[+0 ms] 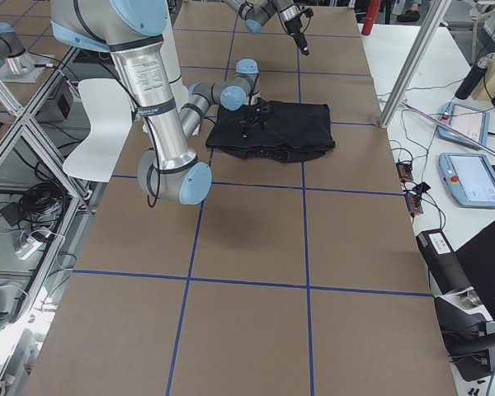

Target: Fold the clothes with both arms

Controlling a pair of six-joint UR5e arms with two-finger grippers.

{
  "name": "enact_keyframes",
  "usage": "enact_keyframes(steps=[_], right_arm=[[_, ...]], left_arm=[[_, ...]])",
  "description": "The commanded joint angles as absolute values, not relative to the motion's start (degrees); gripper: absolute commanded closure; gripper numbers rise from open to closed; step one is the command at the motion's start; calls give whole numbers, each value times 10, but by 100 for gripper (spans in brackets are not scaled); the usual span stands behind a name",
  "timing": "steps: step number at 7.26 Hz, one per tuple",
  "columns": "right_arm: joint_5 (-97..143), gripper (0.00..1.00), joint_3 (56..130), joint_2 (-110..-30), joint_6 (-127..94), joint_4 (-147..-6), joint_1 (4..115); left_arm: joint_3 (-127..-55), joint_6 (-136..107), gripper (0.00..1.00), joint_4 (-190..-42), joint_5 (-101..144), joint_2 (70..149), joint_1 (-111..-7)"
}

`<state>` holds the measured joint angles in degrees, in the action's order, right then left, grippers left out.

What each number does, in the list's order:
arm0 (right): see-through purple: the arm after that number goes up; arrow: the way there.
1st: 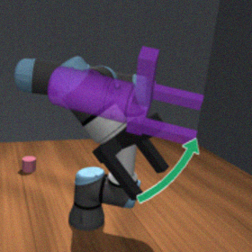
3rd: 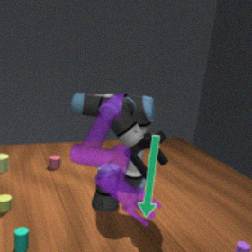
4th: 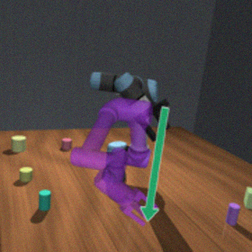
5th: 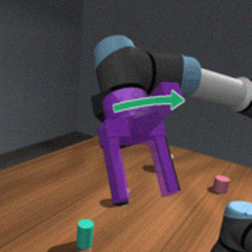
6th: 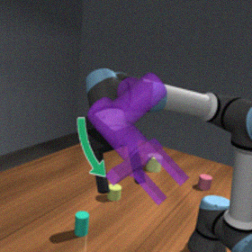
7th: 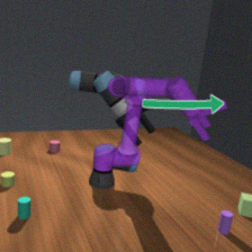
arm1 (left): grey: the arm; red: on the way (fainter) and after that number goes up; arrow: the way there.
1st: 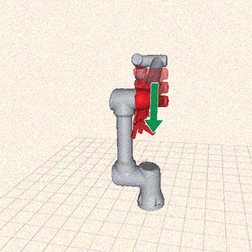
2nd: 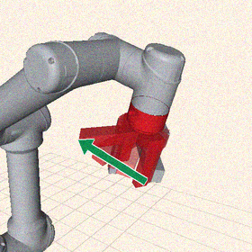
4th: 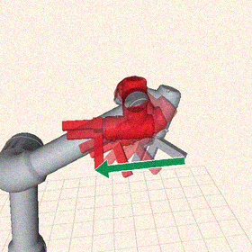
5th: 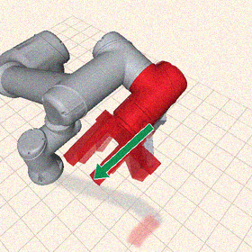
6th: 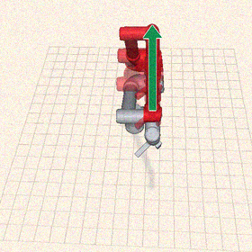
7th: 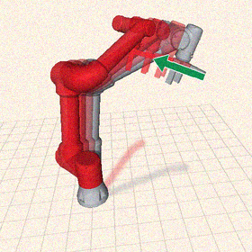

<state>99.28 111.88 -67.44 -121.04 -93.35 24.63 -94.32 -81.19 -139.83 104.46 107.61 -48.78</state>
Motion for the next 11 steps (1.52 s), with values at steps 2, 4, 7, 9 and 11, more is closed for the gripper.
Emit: enact_keyframes(steps=[2,4,7,9,11], right_arm=[[846,10,1166,-725,-1458,-921,117],[841,10,1166,-735,-1471,-921,97],[838,13,1165,-742,-1469,-921,59],[838,18,1159,-740,-1461,-920,57],[838,23,1157,-740,-1459,-920,62]], left_arm=[[-944,-812,27,-1398,1044,1076,-488],[-945,-812,27,-1398,1043,1076,-488],[-945,-812,27,-1398,1043,1076,-488],[-945,-812,27,-1398,1043,1076,-488],[-945,-812,27,-1398,1043,1076,-488]])
